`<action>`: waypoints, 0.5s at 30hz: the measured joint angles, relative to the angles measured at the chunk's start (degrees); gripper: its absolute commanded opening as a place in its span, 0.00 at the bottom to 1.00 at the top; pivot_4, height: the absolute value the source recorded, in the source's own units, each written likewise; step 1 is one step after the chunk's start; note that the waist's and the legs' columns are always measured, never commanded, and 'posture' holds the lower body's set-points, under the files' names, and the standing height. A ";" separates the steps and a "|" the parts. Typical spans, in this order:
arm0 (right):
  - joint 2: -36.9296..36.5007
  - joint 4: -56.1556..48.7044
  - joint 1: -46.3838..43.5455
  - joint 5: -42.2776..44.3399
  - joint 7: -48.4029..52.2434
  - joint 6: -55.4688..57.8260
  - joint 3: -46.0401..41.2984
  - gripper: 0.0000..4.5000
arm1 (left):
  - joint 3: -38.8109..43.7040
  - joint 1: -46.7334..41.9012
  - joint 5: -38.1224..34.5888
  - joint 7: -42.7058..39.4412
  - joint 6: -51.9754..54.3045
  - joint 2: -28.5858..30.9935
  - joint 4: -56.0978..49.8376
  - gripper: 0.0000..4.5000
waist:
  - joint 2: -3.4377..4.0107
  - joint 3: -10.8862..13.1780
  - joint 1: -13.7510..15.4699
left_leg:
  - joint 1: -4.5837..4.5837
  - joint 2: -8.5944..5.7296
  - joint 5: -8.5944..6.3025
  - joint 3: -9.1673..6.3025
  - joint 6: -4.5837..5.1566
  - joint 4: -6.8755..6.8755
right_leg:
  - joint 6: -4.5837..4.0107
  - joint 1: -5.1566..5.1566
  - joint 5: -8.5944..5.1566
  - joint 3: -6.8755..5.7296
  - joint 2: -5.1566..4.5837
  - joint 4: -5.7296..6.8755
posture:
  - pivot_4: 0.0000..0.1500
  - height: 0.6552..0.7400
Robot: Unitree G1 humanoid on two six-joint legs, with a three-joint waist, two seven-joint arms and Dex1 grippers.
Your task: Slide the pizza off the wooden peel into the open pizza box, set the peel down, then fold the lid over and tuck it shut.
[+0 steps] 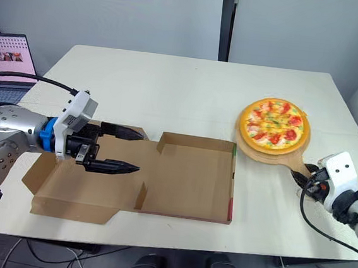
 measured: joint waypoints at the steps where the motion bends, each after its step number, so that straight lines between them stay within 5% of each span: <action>1: -1.20 -0.14 -0.79 0.26 1.17 0.19 0.59 0.36 | 0.29 0.47 0.09 -0.05 -0.05 0.27 0.02 1.00 | -0.01 0.00 0.05 | -0.02 0.01 0.00 -0.04 0.00 0.06 | 0.00 0.01 0.00 -0.04 0.00 0.00 | 1.00 0.89; 15: -8.43 -1.51 -7.67 1.07 10.19 1.42 11.62 0.36 | 3.15 4.27 0.37 1.31 -0.15 1.74 -1.08 1.00 | -0.01 0.02 0.52 | -0.21 0.01 -0.01 -0.15 0.02 0.35 | 0.01 0.00 0.01 -0.16 -0.06 0.00 | 1.00 0.89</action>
